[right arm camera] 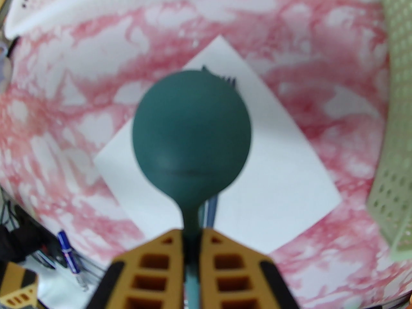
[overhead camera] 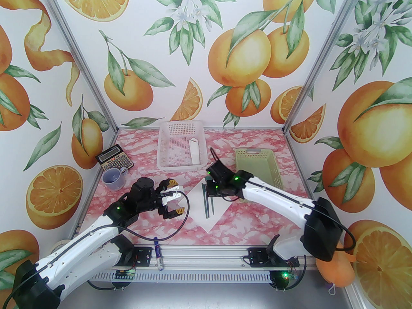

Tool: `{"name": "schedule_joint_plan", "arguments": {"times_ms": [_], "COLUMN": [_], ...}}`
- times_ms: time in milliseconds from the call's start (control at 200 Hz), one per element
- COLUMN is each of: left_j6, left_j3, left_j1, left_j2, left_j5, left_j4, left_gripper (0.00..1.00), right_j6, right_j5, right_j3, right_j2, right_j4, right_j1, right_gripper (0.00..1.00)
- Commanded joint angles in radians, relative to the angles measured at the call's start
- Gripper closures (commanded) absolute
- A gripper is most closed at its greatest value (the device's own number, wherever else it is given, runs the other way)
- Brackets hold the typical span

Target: Place the utensils on the paper napkin and roll it up

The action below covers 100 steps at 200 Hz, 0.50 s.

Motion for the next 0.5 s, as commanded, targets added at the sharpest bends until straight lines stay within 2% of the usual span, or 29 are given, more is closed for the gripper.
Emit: {"name": "schedule_joint_plan", "arguments": {"times_ms": [0, 495], "left_j6": [0.019, 0.021], "left_j3": [0.003, 0.002], "left_j1": [-0.004, -0.004], "left_j2": [-0.013, -0.016], "left_j5": [0.026, 0.025], "left_j4": [-0.006, -0.007], "left_gripper": [0.0, 0.0], "right_j6": [0.045, 0.086], "right_j5": [0.021, 0.017], "right_j3": [-0.002, -0.016], "right_j2": [0.025, 0.154], "right_j4": [0.047, 0.131], "right_j1": [0.022, 0.064], "right_gripper": [0.88, 0.88]}}
